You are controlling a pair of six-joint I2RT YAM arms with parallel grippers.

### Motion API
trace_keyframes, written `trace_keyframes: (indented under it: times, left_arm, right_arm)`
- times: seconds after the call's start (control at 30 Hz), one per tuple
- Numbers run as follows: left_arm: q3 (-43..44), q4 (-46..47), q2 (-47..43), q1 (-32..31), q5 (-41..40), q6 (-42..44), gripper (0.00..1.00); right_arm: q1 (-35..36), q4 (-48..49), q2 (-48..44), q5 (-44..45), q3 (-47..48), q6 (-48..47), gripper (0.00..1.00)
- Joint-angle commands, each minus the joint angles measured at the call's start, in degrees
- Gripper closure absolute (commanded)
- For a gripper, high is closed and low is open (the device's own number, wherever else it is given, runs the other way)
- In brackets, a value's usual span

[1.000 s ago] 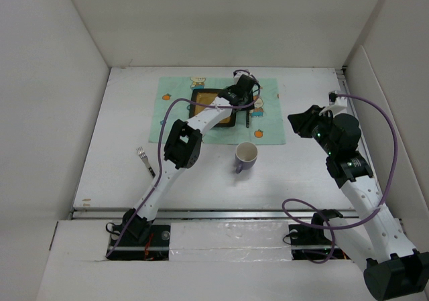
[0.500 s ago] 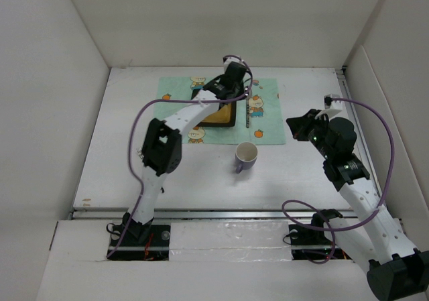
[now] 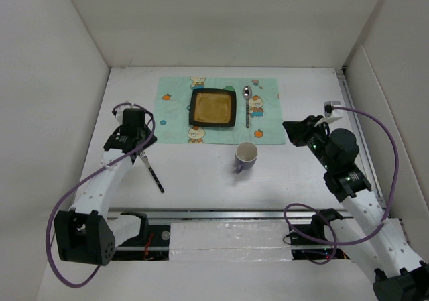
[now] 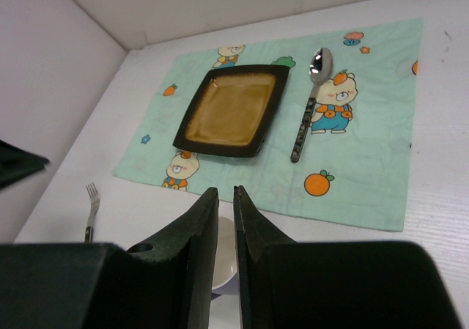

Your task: Set the dinner table for one person

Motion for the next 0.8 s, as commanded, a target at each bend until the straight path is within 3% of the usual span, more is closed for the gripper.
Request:
trace_keyframes:
  times: [0.0,0.07,0.13,0.33,0.63,0.77]
  left_arm:
    - [-4.4,-10.4,0.4,2.2,2.5,-2.5,0.71]
    - [-6.4,-9.5,1.1,3.0,6.8,-2.3,0.58]
    - [-8.1,-9.6,4.5,3.0,6.7,-3.6,0.57]
    - [-6.1,-11.4,16.3,3.0,5.0,-4.7,0.60]
    - [-9.1,-8.6,18.0,3.5,3.8,-7.7,0.62]
    - [-9.8,-7.2,20.0,3.5,4.4,-7.6,0.73]
  right_arm:
    - [2.2,4.0,-1.1,1.0,0.2,-0.6,0.79]
    - [2.2,3.7,-1.1,1.0,0.4,-0.6,0.79]
    - [2.7,3.3,-1.2,1.0,0.6,-0.7,0.78]
    - [2.7,2.3,-3.0,2.7,0.7,-0.7,0.78]
    - [2.7,1.7,-3.5,3.2,0.9,-1.2,0.77]
    - [2.7,1.2,-3.8,4.1,1.1,-1.2,0.77]
